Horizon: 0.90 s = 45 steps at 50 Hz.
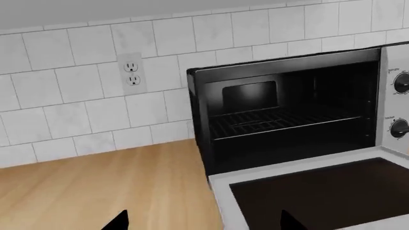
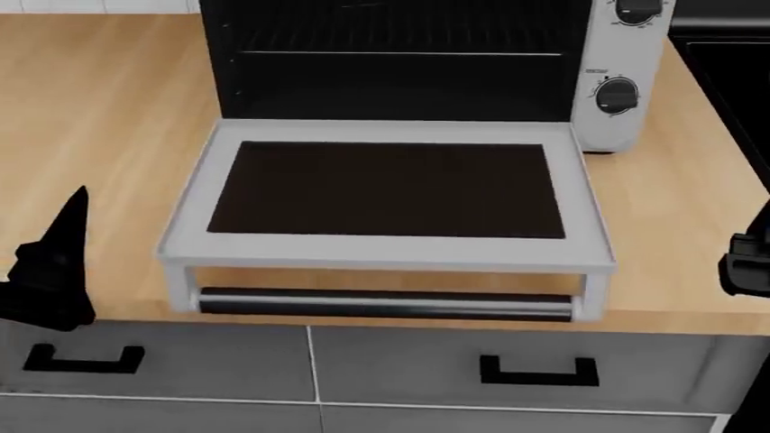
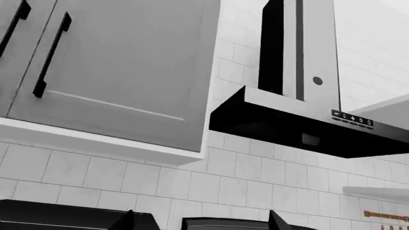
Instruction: Close the toaster oven door.
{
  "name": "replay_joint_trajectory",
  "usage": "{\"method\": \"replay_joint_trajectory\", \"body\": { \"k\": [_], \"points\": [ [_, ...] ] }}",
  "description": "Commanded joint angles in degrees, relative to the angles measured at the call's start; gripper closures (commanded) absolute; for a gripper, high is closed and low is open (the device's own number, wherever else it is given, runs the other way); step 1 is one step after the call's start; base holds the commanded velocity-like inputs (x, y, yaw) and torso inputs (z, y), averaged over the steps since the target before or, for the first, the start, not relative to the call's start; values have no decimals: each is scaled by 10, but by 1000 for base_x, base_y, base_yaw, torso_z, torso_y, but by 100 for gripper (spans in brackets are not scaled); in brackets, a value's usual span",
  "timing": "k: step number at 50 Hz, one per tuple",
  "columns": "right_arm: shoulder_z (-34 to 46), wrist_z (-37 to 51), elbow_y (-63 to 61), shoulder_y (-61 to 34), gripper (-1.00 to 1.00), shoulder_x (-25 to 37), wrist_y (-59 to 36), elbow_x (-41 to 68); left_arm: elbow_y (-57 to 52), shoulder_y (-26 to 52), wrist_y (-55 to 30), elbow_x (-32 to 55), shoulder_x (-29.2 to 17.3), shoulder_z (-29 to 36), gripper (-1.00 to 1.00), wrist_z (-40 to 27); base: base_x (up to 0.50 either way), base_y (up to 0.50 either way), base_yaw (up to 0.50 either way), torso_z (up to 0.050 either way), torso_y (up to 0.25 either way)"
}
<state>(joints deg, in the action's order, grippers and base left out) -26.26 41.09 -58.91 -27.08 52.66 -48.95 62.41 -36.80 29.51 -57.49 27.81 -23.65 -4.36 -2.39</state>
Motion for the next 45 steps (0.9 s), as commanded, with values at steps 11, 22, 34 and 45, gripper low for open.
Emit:
{"method": "replay_joint_trajectory", "body": {
  "k": [11,22,34,45],
  "points": [
    [10,21,4,1,-100,23,19,15,13,-9,24,-7,0,14,-100,1,162,91,0,0,0],
    [4,29,-1,14,-100,33,30,23,6,-11,20,-2,-2,9,-100,-1,500,0,0,0,0],
    [15,31,5,13,-100,40,46,23,4,-14,22,1,-4,8,-100,-3,500,0,0,0,0],
    [17,36,3,12,-100,49,56,35,4,-47,128,-42,-41,41,-100,44,136,0,0,0,1]
  ]
}}
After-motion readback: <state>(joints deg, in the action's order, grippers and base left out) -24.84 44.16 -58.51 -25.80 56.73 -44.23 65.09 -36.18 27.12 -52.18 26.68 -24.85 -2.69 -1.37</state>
